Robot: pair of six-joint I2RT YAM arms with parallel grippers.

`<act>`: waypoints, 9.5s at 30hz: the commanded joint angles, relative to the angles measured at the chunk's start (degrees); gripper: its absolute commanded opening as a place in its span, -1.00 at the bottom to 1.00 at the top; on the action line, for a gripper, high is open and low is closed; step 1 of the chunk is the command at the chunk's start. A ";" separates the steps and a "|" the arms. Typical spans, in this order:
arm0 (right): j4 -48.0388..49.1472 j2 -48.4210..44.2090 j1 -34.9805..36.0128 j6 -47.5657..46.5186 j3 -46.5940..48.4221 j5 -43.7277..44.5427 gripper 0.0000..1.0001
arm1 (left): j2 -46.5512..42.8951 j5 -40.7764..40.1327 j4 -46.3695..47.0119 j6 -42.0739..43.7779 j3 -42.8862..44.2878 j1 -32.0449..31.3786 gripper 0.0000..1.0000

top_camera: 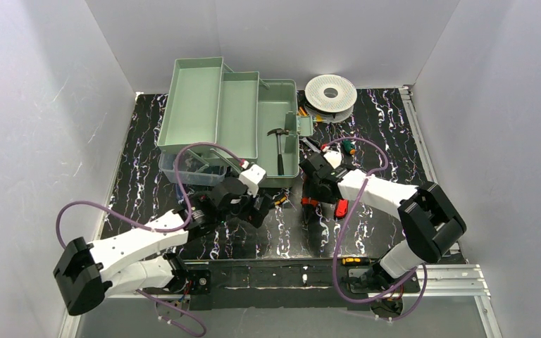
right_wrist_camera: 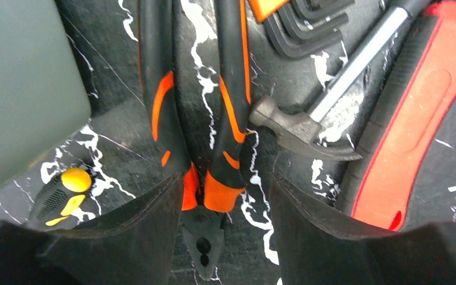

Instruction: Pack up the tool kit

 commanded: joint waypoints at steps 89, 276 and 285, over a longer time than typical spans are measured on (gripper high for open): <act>7.90 -0.78 -4.45 -9.03 30.03 -5.40 -0.97 | -13.28 -6.50 -9.19 0.74 5.90 -0.31 0.94; 33.72 -41.71 -15.69 -8.97 -15.48 -39.87 0.52 | 7.21 4.86 -8.79 -1.95 27.59 8.65 -1.00; 26.79 -43.00 -15.69 -13.29 -13.72 -32.86 0.44 | 12.51 -0.88 -27.79 6.08 42.87 22.78 -1.00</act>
